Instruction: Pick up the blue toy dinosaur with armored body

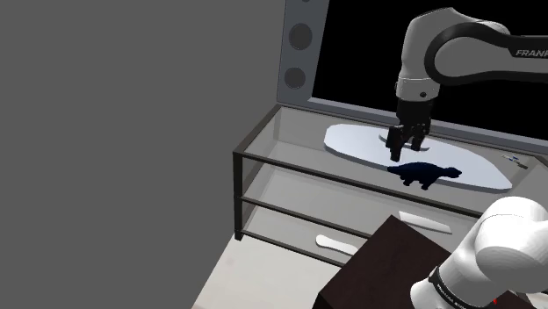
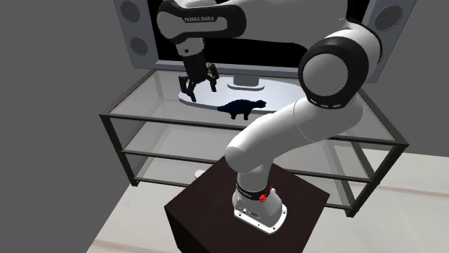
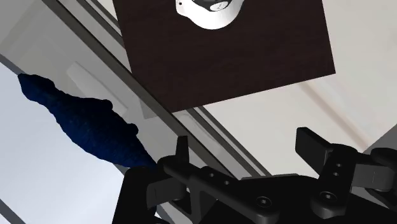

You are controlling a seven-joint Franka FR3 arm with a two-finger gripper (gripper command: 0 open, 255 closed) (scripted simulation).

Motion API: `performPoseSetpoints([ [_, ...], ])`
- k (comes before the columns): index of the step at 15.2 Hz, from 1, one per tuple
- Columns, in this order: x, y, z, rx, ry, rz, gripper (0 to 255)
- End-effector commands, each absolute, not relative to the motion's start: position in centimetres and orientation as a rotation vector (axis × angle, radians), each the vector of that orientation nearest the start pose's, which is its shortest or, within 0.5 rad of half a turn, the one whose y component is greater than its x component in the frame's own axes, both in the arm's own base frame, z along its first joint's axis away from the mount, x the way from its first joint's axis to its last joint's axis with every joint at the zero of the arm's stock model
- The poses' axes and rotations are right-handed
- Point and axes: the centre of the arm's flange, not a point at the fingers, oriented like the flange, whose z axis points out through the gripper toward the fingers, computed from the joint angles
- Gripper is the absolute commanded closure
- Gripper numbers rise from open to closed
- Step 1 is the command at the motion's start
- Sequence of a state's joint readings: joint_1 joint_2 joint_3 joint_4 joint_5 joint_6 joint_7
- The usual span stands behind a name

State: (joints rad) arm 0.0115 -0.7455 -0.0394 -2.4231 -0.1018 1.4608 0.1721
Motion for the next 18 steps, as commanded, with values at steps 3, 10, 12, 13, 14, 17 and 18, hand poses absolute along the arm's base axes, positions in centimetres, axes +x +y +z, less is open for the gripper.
performPoseSetpoints([
  [3,28.4,-4.6,53.3,-3.194,0.207,0.313,0],
  [10,24.1,-13.4,50.5,-3.143,-0.112,0.217,0],
  [12,23.2,-16.0,49.5,-3.122,-0.201,0.19,0],
  [13,22.8,-17.3,49.0,-3.111,-0.245,0.177,0],
  [14,22.5,-18.6,48.5,-3.099,-0.288,0.163,0],
  [17,21.7,-22.5,46.8,-3.058,-0.417,0.123,0],
  [18,21.5,-23.9,46.2,-3.044,-0.459,0.11,0],
])
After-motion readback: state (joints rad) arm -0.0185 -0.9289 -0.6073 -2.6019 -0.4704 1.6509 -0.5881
